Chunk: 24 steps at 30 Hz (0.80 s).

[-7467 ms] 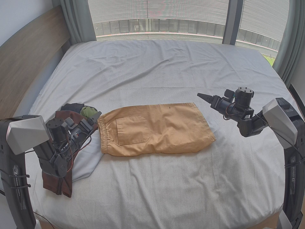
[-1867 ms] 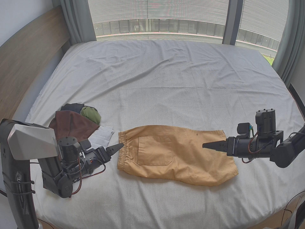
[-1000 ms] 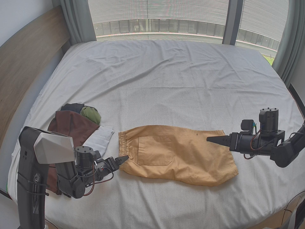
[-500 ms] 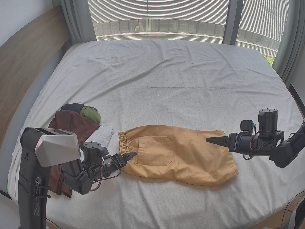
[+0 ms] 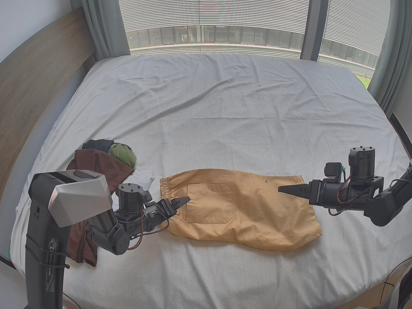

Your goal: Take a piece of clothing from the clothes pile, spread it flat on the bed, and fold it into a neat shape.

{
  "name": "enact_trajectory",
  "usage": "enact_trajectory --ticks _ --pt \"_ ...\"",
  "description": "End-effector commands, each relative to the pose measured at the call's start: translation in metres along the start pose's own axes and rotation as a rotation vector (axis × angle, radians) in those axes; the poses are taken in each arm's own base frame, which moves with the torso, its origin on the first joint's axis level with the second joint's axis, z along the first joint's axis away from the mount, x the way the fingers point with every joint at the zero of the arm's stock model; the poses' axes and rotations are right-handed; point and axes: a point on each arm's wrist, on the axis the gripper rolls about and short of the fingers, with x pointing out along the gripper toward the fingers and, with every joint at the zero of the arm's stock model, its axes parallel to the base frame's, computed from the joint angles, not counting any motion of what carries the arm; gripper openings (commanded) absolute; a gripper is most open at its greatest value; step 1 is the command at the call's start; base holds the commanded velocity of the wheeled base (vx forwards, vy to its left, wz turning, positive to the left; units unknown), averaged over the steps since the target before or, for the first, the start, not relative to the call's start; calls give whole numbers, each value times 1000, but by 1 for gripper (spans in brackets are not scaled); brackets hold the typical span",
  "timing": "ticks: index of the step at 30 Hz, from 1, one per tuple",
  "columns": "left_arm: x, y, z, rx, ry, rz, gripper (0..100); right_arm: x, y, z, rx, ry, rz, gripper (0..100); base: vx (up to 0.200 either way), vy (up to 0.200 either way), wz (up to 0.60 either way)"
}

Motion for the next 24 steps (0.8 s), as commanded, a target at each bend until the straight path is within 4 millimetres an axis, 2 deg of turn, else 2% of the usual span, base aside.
enact_trajectory --ticks 1,3,4,13,24 --pt "3 -2 3 -4 -8 -8 100 0 0 0 0 1 0 100 0 0 0" --pt "2 -3 3 -4 -8 -8 100 1 0 -1 1 3 1 100 0 0 0" --pt "3 -2 3 -4 -8 -8 0 1 0 -1 1 3 1 100 0 0 0" --pt "0 0 1 -12 5 6 0 0 -1 -4 6 14 -2 100 0 0 0" --pt "-47 6 7 -23 -32 35 0 13 0 -20 10 78 8 100 0 0 0"
